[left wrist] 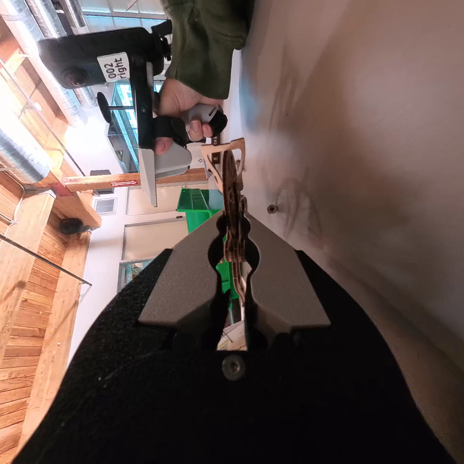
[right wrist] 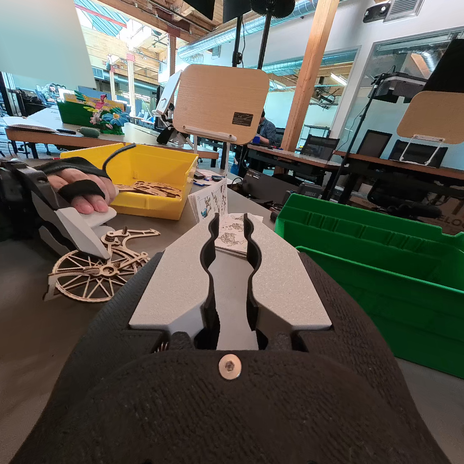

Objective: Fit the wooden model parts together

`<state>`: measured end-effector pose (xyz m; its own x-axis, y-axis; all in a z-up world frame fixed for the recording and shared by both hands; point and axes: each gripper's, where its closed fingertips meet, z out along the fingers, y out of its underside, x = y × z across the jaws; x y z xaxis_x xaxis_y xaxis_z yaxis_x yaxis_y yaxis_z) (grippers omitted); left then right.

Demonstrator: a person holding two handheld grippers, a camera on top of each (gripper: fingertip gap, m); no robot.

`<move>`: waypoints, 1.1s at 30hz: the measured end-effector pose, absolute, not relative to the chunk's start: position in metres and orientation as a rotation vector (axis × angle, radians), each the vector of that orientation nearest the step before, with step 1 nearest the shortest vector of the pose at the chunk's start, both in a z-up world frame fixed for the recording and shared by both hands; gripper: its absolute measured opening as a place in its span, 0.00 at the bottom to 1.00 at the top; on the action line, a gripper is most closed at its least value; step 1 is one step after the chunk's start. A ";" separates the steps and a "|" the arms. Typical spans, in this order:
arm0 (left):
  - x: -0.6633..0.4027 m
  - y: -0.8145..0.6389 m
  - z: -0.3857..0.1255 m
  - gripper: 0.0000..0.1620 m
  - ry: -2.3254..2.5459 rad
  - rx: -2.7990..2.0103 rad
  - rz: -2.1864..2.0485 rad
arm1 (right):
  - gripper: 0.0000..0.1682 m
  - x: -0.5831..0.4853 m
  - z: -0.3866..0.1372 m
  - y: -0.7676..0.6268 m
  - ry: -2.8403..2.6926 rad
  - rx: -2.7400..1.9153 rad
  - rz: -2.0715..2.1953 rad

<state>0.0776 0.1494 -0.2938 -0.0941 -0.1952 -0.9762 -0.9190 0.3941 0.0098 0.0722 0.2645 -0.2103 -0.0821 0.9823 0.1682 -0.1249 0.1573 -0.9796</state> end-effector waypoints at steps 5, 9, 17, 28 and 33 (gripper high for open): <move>0.078 0.150 -0.281 0.04 1.513 -0.956 0.897 | 0.10 0.072 -0.210 0.264 -1.263 -0.955 1.211; 0.080 0.147 -0.273 0.04 1.481 -0.905 0.920 | 0.12 0.073 -0.209 0.266 -1.244 -0.957 1.202; 0.083 0.145 -0.270 0.04 1.475 -0.880 0.921 | 0.12 0.072 -0.210 0.265 -1.256 -0.957 1.200; 0.084 0.144 -0.269 0.04 1.476 -0.861 0.928 | 0.11 0.072 -0.210 0.265 -1.258 -0.957 1.198; 0.084 0.145 -0.269 0.04 1.478 -0.860 0.927 | 0.11 0.072 -0.211 0.265 -1.259 -0.958 1.200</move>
